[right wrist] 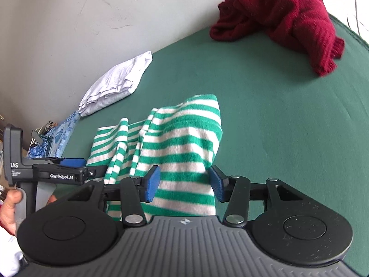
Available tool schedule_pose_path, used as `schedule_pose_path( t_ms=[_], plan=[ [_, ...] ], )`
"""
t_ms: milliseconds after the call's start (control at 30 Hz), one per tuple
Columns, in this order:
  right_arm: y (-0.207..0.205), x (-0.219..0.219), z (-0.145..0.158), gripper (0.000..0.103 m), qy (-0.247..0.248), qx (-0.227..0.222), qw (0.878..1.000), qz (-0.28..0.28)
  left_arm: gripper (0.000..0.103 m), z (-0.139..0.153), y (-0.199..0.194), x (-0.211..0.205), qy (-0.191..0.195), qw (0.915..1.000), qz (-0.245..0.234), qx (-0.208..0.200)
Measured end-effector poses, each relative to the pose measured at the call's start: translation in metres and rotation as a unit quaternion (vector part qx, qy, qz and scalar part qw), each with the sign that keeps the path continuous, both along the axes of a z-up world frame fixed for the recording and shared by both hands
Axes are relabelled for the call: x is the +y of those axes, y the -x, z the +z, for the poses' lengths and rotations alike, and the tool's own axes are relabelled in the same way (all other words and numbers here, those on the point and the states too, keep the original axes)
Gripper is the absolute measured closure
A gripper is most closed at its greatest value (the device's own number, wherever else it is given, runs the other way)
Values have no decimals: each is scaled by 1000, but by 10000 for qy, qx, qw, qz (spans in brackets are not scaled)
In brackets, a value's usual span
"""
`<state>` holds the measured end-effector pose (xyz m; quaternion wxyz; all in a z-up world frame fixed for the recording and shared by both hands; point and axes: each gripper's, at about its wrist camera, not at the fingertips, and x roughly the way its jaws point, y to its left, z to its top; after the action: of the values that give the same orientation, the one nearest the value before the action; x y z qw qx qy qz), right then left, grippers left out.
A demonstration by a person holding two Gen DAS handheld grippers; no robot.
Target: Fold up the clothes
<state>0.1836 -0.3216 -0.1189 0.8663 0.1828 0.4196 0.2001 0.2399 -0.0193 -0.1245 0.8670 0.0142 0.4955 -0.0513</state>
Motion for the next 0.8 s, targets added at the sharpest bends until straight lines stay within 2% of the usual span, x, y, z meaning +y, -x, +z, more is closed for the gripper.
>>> schedule_pose_path(
  t_ms=[200,300,433,533,600,800],
  plan=[
    [-5,-7,-2,54,-189,6,9998,114,0,-2,9,2,54,9996,-106,-245],
    [-18,-7,0,54,-218,133,9993,291,0,-1,1,4,103,9993,-312,-202],
    [-50,-19,-4,53,-845,719,9937,148,0,-1,-9,6,130,9960,-846,-242],
    [-66,-24,-5,57,-1051,1025,9890,180,0,0,-11,12,196,9935,-1105,-206],
    [-65,-30,-3,59,-991,1103,9889,83,1,0,-3,16,188,9925,-1194,-203],
    [-61,-41,1,59,-856,1290,9870,425,1,-2,-2,11,257,9899,-1333,-396]
  ],
)
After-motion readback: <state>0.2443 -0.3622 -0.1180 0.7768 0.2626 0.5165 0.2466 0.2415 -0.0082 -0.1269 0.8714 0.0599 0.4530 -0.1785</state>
